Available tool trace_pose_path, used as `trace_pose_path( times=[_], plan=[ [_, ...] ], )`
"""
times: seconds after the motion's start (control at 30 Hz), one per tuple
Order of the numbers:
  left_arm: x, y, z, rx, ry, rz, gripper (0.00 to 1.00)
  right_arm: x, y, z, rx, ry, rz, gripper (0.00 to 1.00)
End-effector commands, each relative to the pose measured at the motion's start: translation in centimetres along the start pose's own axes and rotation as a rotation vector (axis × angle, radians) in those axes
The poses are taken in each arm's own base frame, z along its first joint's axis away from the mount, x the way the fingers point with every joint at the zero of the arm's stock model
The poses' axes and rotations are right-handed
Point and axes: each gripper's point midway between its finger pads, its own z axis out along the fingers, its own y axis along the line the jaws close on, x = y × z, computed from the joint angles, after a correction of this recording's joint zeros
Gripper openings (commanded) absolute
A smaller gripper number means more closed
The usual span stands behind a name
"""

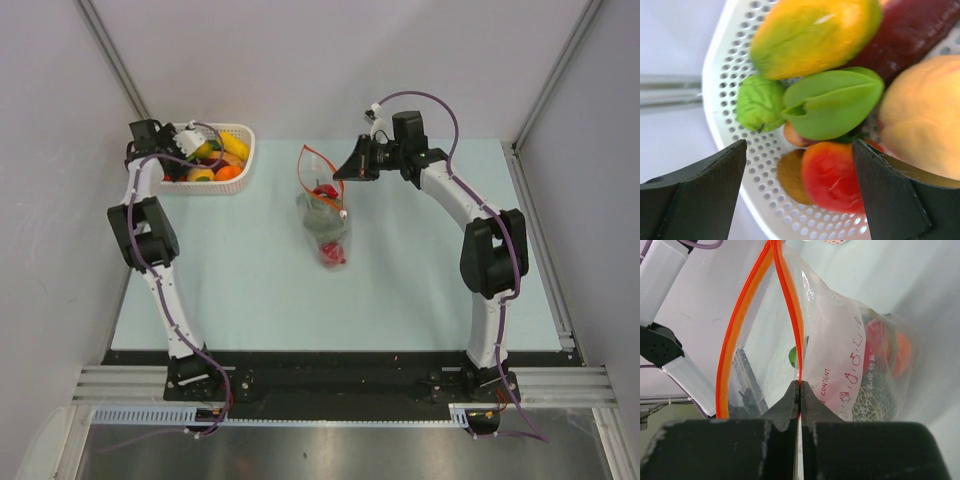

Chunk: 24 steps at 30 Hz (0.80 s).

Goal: Place the food in the zip-top bag and seal the zipper
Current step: Pick up the fake vegetable from the bin.

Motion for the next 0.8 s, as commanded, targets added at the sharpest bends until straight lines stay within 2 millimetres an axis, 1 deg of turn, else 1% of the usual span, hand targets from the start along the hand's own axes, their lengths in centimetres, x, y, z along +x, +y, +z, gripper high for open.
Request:
trace_pose_path(
  times=[0.0,0.1,0.17,0.2,0.23,0.3,0.33,0.43,0.47,0.5,0.57,0.6,0.63,0.7,0.73,0.77],
  plan=[
    [-1.5,-0.7,0.7,0.051,-0.035,0.146,0.89,-2.1,1.1,-0.4,-0.026,-0.046,-0.04,0.0],
    [-1.4,-2.6,1.1,0.105,-0.029,0.165,0.89,-2.1,1.0,-0.2,-0.025,-0.048,-0.038,0.0],
    [-1.6,-2.1,1.4,0.069,-0.032,0.181,0.89,-2.1,0.9,-0.2,-0.026,-0.049,-0.033,0.0],
    [-1.4,-2.5,1.8,0.067,-0.032,0.181,0.89,-2.1,1.0,-0.2,-0.027,-0.047,-0.033,0.0],
    [-1.5,-2.3,2.1,0.051,-0.037,0.183,0.89,-2.1,0.9,-0.2,-0.026,-0.049,-0.033,0.0],
    [-1.2,-2.3,2.8,0.042,-0.032,0.189,0.85,-2.1,0.9,-0.2,-0.025,-0.048,-0.032,0.0],
    [-1.3,-1.8,3.0,0.015,-0.037,0.186,0.83,-2.0,1.0,-0.2,-0.024,-0.046,-0.03,0.0],
    [-1.6,-1.1,3.2,-0.018,-0.051,0.165,0.67,-2.1,0.9,-0.2,-0.022,-0.048,-0.031,0.0],
    [-1.8,-0.9,3.1,-0.026,-0.059,0.158,0.58,-2.0,0.9,-0.2,-0.022,-0.046,-0.03,0.0],
    [-2.2,-1.0,3.1,-0.023,-0.076,0.151,0.55,-2.0,0.9,-0.3,-0.02,-0.048,-0.03,0.0],
    [-3.2,-0.3,2.4,-0.04,-0.104,0.13,0.51,-2.1,0.9,-0.3,-0.019,-0.05,-0.034,0.0],
    [-3.0,-0.8,2.3,-0.034,-0.107,0.123,0.5,-2.1,0.9,-0.3,-0.019,-0.05,-0.034,0.0],
    [-3.6,-0.2,1.6,-0.052,-0.122,0.122,0.49,-2.0,0.9,-0.3,-0.02,-0.048,-0.033,0.0],
    [-3.9,-0.5,1.3,-0.049,-0.136,0.119,0.45,-2.1,0.8,-0.3,-0.021,-0.049,-0.031,0.0],
    [-4.0,-0.5,1.0,-0.045,-0.145,0.117,0.42,-2.2,0.8,-0.3,-0.021,-0.052,-0.034,0.0],
    [-4.3,-0.3,0.7,-0.047,-0.147,0.118,0.34,-2.2,0.8,-0.3,-0.021,-0.053,-0.035,0.0]
  ],
)
